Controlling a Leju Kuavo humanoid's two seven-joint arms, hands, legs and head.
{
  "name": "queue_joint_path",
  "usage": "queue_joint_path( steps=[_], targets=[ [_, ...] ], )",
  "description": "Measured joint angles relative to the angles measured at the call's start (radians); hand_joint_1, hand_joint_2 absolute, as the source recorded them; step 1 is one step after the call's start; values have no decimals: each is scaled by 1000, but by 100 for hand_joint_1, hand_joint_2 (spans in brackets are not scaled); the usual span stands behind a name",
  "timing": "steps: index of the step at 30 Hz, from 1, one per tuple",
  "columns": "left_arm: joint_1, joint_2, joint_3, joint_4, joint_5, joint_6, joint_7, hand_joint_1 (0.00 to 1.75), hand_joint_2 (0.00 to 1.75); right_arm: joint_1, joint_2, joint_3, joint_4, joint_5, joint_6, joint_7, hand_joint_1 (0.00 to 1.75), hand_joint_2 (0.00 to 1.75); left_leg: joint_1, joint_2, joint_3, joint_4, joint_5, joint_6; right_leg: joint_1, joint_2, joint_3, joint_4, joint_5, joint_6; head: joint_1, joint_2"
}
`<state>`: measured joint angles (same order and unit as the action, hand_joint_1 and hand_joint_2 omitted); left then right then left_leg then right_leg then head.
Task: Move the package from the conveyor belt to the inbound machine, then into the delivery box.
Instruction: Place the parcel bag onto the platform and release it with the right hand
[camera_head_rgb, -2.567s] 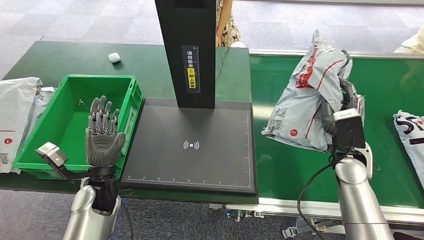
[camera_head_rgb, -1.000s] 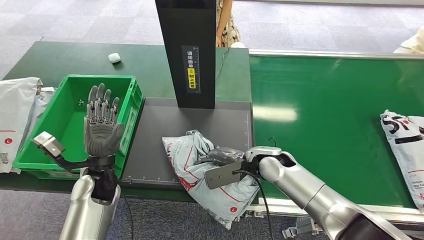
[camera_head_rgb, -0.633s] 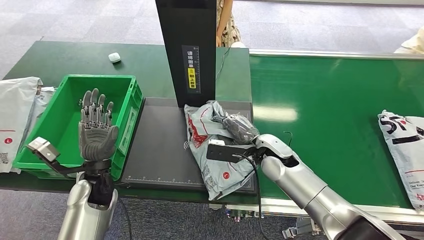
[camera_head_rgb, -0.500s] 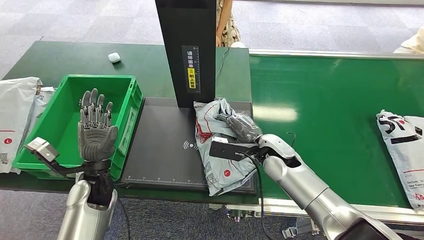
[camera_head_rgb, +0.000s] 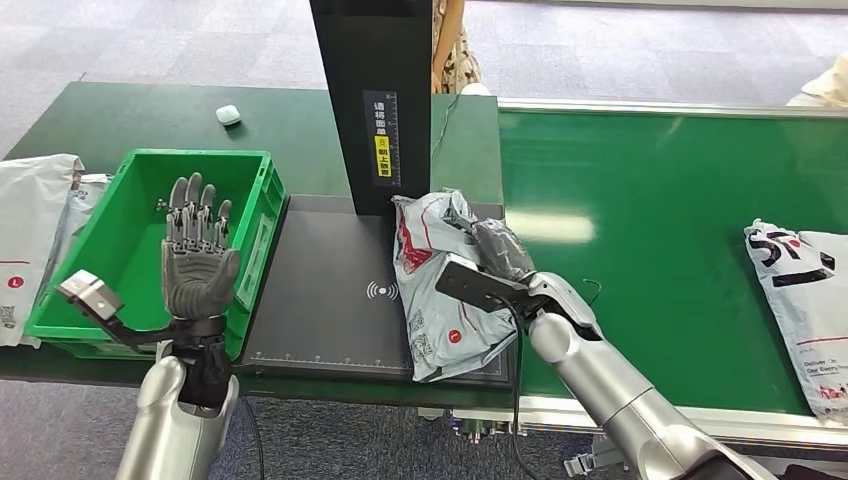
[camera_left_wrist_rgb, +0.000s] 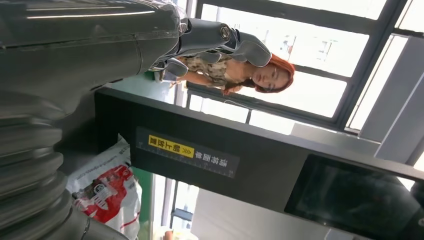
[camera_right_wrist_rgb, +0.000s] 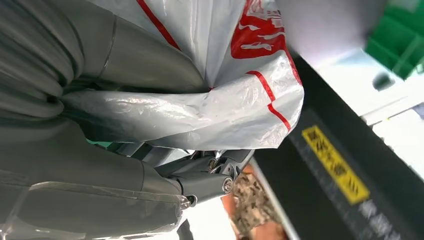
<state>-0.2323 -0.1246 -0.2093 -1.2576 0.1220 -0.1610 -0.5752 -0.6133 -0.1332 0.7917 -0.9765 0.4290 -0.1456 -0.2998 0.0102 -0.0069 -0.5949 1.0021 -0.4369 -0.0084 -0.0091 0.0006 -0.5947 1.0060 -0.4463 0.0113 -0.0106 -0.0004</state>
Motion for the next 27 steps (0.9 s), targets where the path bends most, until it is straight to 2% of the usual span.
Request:
queue_joint_path(
  steps=[2, 3, 6, 7, 13, 22, 27],
  targets=[
    [-14, 0, -14, 9, 8, 1, 0, 0, 175, -1, 20, -21, 23, -22, 11, -8, 175, 175, 0, 0, 0, 0, 0, 0, 0, 0, 0, 0, 0, 0, 0, 0],
    [-21, 0, -21, 16, 11, 2, -1, 0, 175, -4, 31, -28, 39, -30, 29, -10, 163, 175, 0, 0, 0, 0, 0, 0, 0, 0, 0, 0, 0, 0, 0, 0],
    [-41, 0, -40, 38, 18, 1, -3, 0, 175, -12, 61, -34, 92, -39, 83, -17, 32, 175, 0, 0, 0, 0, 0, 0, 0, 0, 0, 0, 0, 0, 0, 0],
    [-47, 0, -43, 46, 20, 1, -4, 0, 175, -15, 71, -35, 108, -42, 87, -25, 0, 175, 0, 0, 0, 0, 0, 0, 0, 0, 0, 0, 0, 0, 0, 0],
    [-75, 0, -56, 83, 25, -7, -10, 0, 175, -19, 102, -95, 146, -112, 9, -111, 0, 175, 0, 0, 0, 0, 0, 0, 0, 0, 0, 0, 0, 0, 0, 0],
    [-82, 0, -62, 103, 24, -11, -11, 0, 175, -12, 105, -166, 131, -161, 0, -122, 0, 175, 0, 0, 0, 0, 0, 0, 0, 0, 0, 0, 0, 0, 0, 0],
    [-84, 0, -66, 112, 21, -14, -11, 0, 175, 7, 109, -209, 97, -206, 32, -102, 0, 175, 0, 0, 0, 0, 0, 0, 0, 0, 0, 0, 0, 0, 0, 0]
  ],
)
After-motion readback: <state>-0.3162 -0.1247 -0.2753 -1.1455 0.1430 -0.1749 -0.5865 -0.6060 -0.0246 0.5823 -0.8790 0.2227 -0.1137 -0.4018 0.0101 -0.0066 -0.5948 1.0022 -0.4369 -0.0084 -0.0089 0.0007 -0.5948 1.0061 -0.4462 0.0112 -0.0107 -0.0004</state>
